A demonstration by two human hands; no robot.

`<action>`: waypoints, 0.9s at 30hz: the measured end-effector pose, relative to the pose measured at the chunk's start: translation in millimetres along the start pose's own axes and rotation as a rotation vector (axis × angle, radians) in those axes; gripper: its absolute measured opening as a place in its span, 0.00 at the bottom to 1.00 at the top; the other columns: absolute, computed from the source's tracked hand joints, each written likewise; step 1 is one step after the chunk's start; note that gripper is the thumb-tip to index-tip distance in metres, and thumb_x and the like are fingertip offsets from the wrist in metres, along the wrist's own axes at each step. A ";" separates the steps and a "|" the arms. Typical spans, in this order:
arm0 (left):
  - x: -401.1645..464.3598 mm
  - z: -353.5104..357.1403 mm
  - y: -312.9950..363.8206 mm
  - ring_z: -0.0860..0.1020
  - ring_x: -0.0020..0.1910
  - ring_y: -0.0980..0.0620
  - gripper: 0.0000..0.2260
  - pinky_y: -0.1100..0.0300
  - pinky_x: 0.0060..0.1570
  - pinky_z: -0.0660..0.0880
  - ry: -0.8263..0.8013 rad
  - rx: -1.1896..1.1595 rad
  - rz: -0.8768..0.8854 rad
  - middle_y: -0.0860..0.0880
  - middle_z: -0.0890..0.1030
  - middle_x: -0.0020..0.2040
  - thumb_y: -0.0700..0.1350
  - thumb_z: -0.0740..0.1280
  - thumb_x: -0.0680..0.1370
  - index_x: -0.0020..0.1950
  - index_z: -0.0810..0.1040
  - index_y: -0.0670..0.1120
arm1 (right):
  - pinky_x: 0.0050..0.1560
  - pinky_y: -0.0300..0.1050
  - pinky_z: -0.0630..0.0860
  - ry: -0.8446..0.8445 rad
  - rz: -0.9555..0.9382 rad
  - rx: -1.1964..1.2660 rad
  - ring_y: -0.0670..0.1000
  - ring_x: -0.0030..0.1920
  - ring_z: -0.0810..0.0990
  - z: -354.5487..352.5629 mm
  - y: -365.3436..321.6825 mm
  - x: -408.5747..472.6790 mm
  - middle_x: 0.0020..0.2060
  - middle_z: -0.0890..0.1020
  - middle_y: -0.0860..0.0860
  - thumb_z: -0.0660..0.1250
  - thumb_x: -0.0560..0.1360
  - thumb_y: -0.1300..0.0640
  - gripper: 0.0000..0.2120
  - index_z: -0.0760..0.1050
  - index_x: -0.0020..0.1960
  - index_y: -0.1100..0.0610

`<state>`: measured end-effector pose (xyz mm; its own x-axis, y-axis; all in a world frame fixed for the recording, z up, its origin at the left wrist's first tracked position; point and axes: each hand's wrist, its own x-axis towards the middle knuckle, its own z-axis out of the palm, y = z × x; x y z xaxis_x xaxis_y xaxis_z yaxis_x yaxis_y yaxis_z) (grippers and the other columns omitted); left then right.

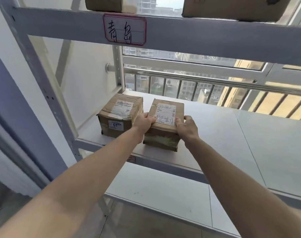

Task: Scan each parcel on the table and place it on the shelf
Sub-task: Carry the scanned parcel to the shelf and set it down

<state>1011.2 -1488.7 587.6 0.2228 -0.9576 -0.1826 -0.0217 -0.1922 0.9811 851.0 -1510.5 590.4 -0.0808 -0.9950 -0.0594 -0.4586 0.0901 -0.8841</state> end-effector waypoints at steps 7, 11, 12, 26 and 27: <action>25.8 -6.5 -4.5 0.79 0.58 0.46 0.12 0.55 0.56 0.77 0.006 0.065 0.012 0.45 0.82 0.58 0.41 0.64 0.80 0.63 0.79 0.43 | 0.63 0.54 0.74 0.017 0.010 -0.013 0.59 0.60 0.78 15.9 -3.1 19.3 0.61 0.80 0.57 0.61 0.81 0.50 0.17 0.71 0.66 0.58; 31.7 -6.1 -4.4 0.78 0.49 0.52 0.11 0.64 0.43 0.72 0.008 0.099 0.022 0.48 0.81 0.52 0.39 0.63 0.80 0.61 0.79 0.42 | 0.63 0.53 0.74 0.017 0.031 -0.020 0.58 0.60 0.78 18.3 -3.2 24.6 0.61 0.80 0.56 0.61 0.82 0.51 0.16 0.71 0.66 0.58; 31.5 -5.5 -3.9 0.77 0.46 0.54 0.10 0.65 0.41 0.71 0.012 0.107 0.024 0.49 0.81 0.50 0.39 0.63 0.80 0.60 0.79 0.42 | 0.63 0.53 0.74 0.015 0.036 -0.024 0.59 0.60 0.78 18.9 -2.8 25.1 0.61 0.80 0.56 0.60 0.82 0.50 0.17 0.71 0.66 0.58; 26.6 4.3 10.3 0.71 0.70 0.40 0.29 0.41 0.69 0.68 0.212 0.398 0.148 0.43 0.71 0.73 0.55 0.60 0.75 0.73 0.68 0.42 | 0.62 0.48 0.69 0.014 0.034 -0.025 0.59 0.67 0.72 5.2 -2.5 20.0 0.68 0.74 0.57 0.58 0.83 0.45 0.26 0.63 0.74 0.60; 20.8 7.2 16.7 0.69 0.71 0.43 0.27 0.43 0.71 0.67 0.236 0.387 0.179 0.46 0.69 0.75 0.54 0.61 0.79 0.75 0.67 0.44 | 0.63 0.49 0.68 0.027 0.027 -0.021 0.59 0.68 0.72 1.2 -1.5 18.3 0.69 0.74 0.57 0.58 0.83 0.45 0.26 0.63 0.74 0.60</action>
<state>1008.4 -1513.5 599.8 0.3961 -0.9168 0.0504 -0.4309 -0.1372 0.8919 851.2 -1528.9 590.1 -0.1168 -0.9906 -0.0705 -0.4744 0.1181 -0.8723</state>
